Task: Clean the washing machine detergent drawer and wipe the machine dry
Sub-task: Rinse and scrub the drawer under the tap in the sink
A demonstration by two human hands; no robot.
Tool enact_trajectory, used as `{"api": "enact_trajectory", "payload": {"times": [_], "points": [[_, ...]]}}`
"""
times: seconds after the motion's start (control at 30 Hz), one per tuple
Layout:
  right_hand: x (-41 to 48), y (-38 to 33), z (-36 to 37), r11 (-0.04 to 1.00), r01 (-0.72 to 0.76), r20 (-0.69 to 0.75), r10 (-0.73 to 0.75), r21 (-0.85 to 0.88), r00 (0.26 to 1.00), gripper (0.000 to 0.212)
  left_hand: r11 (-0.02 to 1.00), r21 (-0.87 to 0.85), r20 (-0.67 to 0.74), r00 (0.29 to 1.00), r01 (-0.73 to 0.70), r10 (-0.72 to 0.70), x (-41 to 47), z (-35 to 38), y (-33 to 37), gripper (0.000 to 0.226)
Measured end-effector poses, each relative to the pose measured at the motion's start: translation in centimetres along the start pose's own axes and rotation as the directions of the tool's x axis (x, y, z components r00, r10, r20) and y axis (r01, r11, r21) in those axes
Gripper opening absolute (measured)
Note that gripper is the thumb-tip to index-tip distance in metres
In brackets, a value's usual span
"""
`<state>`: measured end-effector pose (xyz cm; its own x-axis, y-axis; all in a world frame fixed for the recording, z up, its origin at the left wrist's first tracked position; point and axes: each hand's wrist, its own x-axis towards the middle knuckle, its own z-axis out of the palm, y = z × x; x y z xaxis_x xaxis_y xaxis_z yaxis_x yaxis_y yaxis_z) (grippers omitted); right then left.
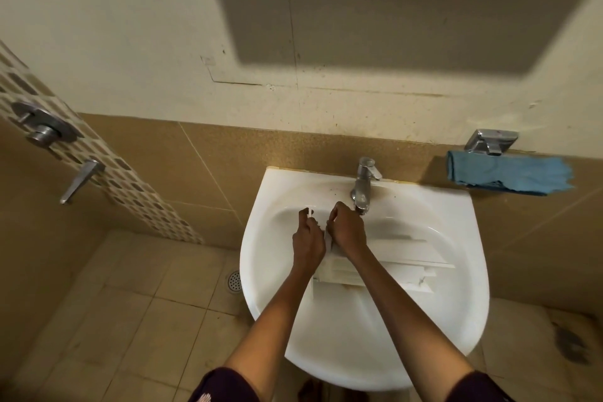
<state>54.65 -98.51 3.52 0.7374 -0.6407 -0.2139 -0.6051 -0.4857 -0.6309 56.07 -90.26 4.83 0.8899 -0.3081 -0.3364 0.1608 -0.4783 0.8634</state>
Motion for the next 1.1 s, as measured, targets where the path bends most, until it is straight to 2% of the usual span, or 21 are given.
{"api": "enact_trajectory", "payload": {"times": [0.07, 0.13, 0.2, 0.23, 0.27, 0.3, 0.33, 0.37, 0.4, 0.43, 0.47, 0.53, 0.7, 0.8, 0.87, 0.93, 1.03, 1.1], "points": [[-0.5, 0.5, 0.1, 0.997, 0.039, 0.0, -0.04, 0.07, 0.999, 0.001, 1.0, 0.006, -0.001, 1.0, 0.003, -0.003, 0.2, 0.0, 0.0, 0.042], [-0.9, 1.4, -0.7, 0.975, 0.033, -0.026, -0.028, 0.221, 0.999, 0.001, 1.0, 0.015, 0.001, 1.0, 0.001, -0.001, 0.2, -0.1, 0.0, 0.041], [-1.2, 2.5, -2.1, 0.921, 0.014, -0.174, 0.059, 0.389, 0.983, 0.006, 1.0, 0.019, 0.005, 1.0, 0.0, 0.0, 0.2, -0.1, 0.0, 0.041], [-1.3, 3.1, -2.9, 0.869, -0.016, -0.251, 0.16, 0.495, 0.955, 0.009, 1.0, 0.019, 0.008, 1.0, -0.003, 0.003, 0.2, -0.1, 0.0, 0.04], [-1.2, 3.7, -3.6, 0.759, -0.059, -0.271, 0.303, 0.648, 0.914, 0.011, 1.0, 0.018, 0.009, 1.0, -0.006, 0.006, 0.2, -0.1, 0.0, 0.04], [-1.0, 3.8, -4.3, 0.57, -0.113, -0.189, 0.444, 0.814, 0.876, 0.013, 1.0, 0.016, 0.01, 1.0, -0.009, 0.009, 0.2, -0.1, 0.0, 0.04], [-0.6, 4.0, -4.9, 0.333, -0.182, -0.026, 0.534, 0.925, 0.845, 0.017, 1.0, 0.014, 0.01, 1.0, -0.009, 0.009, 0.2, -0.1, 0.0, 0.04], [-0.1, 4.2, -5.4, 0.124, -0.255, 0.147, 0.551, 0.959, 0.821, 0.021, 1.0, 0.013, 0.01, 1.0, -0.008, 0.008, 0.2, -0.1, 0.0, 0.04], [0.5, 4.6, -5.6, -0.02, -0.324, 0.286, 0.524, 0.946, 0.802, 0.023, 1.0, 0.014, 0.01, 1.0, -0.009, 0.008, 0.1, -0.1, 0.0, 0.04], [1.1, 4.8, -5.7, -0.118, -0.388, 0.395, 0.476, 0.914, 0.786, 0.025, 1.0, 0.015, 0.01, 1.0, -0.011, 0.011, 0.1, -0.1, 0.0, 0.04], [1.6, 5.0, -5.6, -0.17, -0.443, 0.47, 0.427, 0.881, 0.772, 0.028, 1.0, 0.016, 0.01, 1.0, -0.015, 0.014, 0.1, -0.2, 0.0, 0.04], [2.3, 5.0, -5.0, -0.224, -0.5, 0.548, 0.387, 0.836, 0.742, 0.033, 1.0, 0.02, 0.01, 1.0, -0.017, 0.017, 0.0, -0.2, 0.0, 0.04], [3.1, 3.6, -3.3, -0.189, -0.559, 0.586, 0.36, 0.808, 0.726, 0.032, 1.0, 0.022, 0.008, 1.0, -0.014, 0.013, 0.1, -0.1, -0.1, 0.04], [3.2, 3.5, -2.9, -0.256, -0.551, 0.607, 0.34, 0.795, 0.718, 0.031, 1.0, 0.018, 0.012, 1.0, -0.017, 0.016, 0.2, 0.0, -0.2, 0.041], [3.3, 3.8, -3.0, -0.337, -0.516, 0.613, 0.335, 0.787, 0.716, 0.033, 1.0, 0.014, 0.012, 1.0, -0.017, 0.017, 0.3, -0.1, -0.2, 0.04], [3.0, 4.4, -3.4, -0.398, -0.461, 0.592, 0.332, 0.794, 0.734, 0.035, 1.0, 0.015, 0.011, 1.0, -0.014, 0.014, 0.3, -0.1, -0.2, 0.039], [1.5, 5.4, -5.1, -0.483, -0.398, 0.556, 0.243, 0.78, 0.795, 0.031, 0.999, 0.023, 0.009, 1.0, -0.027, 0.027, 0.3, -0.1, -0.3, 0.039], [-0.1, 5.1, -6.1, -0.408, -0.415, 0.518, 0.182, 0.813, 0.836, 0.019, 0.998, 0.03, 0.013, 0.999, -0.048, 0.047, 0.3, -0.1, -0.4, 0.038]]}}
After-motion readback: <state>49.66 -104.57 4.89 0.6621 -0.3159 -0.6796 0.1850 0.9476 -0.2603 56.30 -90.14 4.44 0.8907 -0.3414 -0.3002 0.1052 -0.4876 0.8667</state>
